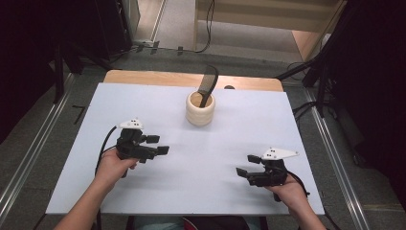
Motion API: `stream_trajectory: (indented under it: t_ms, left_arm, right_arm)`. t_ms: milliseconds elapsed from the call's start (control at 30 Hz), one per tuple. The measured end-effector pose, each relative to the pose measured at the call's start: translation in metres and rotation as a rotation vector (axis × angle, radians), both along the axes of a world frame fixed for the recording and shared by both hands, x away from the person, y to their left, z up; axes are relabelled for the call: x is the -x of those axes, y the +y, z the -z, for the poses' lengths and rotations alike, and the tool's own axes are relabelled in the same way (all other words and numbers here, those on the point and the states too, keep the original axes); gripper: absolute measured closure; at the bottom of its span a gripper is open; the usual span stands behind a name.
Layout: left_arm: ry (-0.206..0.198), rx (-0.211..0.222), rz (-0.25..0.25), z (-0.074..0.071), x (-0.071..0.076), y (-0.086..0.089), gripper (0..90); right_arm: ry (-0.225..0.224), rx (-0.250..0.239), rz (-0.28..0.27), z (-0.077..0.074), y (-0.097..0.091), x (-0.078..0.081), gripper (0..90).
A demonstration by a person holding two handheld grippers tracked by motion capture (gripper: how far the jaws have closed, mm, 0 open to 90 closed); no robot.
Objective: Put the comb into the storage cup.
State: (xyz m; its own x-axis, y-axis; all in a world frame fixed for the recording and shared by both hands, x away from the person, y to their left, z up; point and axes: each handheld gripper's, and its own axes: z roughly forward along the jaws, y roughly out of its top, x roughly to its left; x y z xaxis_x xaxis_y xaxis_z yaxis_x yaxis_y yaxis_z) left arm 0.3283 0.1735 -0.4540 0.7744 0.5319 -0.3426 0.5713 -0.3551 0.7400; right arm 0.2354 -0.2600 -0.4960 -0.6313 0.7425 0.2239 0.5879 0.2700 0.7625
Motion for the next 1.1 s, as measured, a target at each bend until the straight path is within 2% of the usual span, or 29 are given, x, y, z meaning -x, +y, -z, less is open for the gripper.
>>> stream_trajectory:
  t_ms: [567,867,1100]
  left_arm:
    - [0.017,-0.022,-0.001,0.003,0.021,0.017,28.6]
    - [0.029,-0.011,-0.032,0.003,0.028,0.03,28.6]
    - [0.022,-0.009,-0.06,0.003,0.033,0.04,28.6]
  right_arm:
    - [-0.002,0.0,0.001,0.0,0.0,0.0,24.8]
    - [0.001,0.004,-0.001,0.001,0.0,0.0,24.8]
    - [0.0,0.004,0.0,0.0,0.0,0.0,24.8]
